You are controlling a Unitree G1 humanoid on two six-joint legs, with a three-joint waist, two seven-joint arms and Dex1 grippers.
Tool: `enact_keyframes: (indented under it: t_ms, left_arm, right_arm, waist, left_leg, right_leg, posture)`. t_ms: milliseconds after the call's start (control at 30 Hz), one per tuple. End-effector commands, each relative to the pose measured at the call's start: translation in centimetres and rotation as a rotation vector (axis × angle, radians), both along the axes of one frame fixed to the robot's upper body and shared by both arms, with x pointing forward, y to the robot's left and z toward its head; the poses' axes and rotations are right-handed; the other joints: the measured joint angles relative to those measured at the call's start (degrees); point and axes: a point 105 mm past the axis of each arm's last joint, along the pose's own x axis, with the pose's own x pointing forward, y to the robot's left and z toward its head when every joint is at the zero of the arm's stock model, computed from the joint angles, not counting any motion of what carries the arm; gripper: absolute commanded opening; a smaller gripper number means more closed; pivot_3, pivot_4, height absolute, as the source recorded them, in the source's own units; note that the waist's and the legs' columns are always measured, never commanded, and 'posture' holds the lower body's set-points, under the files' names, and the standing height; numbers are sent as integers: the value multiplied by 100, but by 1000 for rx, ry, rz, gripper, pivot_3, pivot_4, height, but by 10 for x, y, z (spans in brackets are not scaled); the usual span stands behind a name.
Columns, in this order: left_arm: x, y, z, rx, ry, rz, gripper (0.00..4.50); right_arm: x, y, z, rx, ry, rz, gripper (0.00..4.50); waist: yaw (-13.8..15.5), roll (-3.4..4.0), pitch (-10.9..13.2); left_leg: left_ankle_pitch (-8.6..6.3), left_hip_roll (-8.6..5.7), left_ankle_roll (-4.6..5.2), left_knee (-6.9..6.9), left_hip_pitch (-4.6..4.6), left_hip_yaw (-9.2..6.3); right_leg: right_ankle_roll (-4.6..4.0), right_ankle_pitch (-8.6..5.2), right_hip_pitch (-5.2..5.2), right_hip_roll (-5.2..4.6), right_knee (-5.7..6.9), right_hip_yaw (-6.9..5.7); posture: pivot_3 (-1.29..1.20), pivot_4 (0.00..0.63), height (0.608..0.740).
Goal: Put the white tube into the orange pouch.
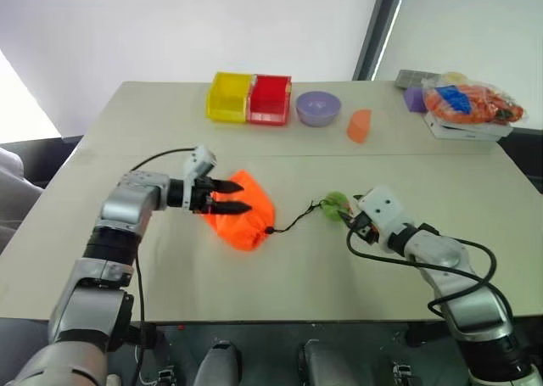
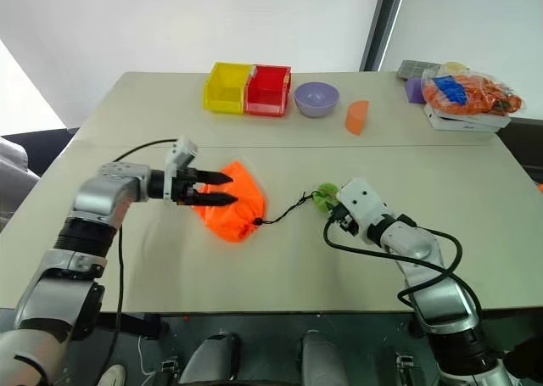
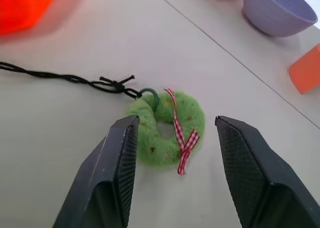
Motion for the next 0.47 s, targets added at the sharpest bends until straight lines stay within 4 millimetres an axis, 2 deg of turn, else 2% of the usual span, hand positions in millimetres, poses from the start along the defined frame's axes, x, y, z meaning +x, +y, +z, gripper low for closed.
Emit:
enact_keyframes:
  t_ms: [33,233,467]
  left_arm:
    - [-1,22,8,13,-91,114,3759]
    - [-8,61,-6,63,-170,364,3759]
    - [-27,75,-22,83,-180,451,3759]
  right_arm:
    - [-11,-3,21,99,-56,38,2483]
    - [-28,-12,15,302,33,89,2483]
    - [-23,-15,2,344,96,108,2483]
  waist:
    - [0,1,0]
    - [-5,1,0]
    - [8,1,1]
  left_leg:
    - [0,0,0,-1,0,0]
    - [0,3,0,-4,5,0]
    - [-1,3,-3,2,9,6]
  right_leg:
    - [-2,1,0,-1,0,0]
    - [-11,6,1,0,1,0]
    - [-11,5,2,-9,-4,1]
  posture:
    - [0,150,740]
    - [0,150,740]
    - [0,150,740]
